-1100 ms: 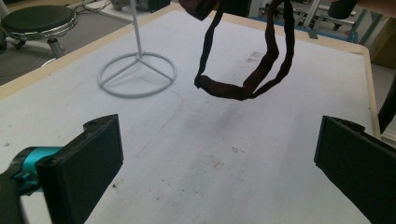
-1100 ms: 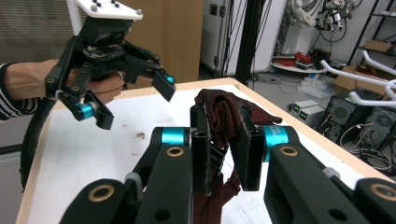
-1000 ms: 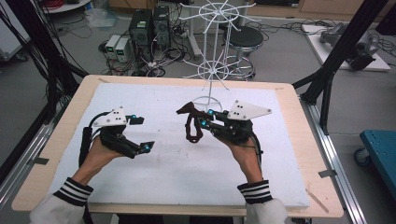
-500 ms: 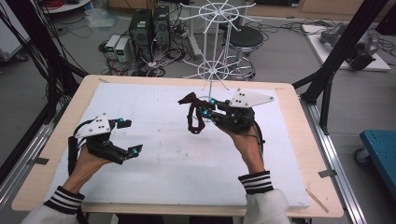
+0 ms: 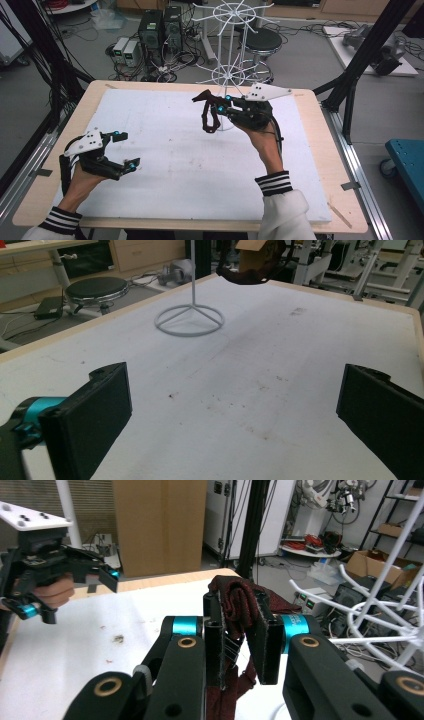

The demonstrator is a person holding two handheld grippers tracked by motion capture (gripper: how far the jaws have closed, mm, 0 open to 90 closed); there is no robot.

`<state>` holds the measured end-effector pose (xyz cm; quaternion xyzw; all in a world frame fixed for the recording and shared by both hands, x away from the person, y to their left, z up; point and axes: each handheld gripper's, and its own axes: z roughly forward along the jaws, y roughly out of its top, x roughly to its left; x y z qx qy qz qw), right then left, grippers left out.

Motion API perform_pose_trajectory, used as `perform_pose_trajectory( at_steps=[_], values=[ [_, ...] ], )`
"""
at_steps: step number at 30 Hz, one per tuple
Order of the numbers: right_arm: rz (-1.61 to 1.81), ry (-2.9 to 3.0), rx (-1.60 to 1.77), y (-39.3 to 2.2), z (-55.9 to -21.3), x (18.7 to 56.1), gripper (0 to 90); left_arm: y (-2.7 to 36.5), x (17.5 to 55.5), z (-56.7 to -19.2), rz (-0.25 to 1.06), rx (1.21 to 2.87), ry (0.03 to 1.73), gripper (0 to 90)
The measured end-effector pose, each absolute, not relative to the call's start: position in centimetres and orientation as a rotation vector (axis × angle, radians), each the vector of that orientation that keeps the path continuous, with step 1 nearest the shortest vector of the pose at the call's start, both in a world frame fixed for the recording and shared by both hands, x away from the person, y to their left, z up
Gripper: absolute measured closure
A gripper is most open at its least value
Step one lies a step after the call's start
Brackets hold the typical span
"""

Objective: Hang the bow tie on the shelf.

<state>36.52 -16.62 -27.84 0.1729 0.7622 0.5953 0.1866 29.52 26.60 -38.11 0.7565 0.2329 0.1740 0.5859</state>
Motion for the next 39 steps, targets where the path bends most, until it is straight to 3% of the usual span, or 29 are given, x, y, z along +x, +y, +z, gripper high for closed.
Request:
perform_pose_trajectory(
  at_steps=[39],
  values=[
    [1.626,2.235,0.559,-18.1,-26.9,41.4,78.9,28.2,28.3,-40.4,0.458,1.683,0.573,1.7]
  ],
)
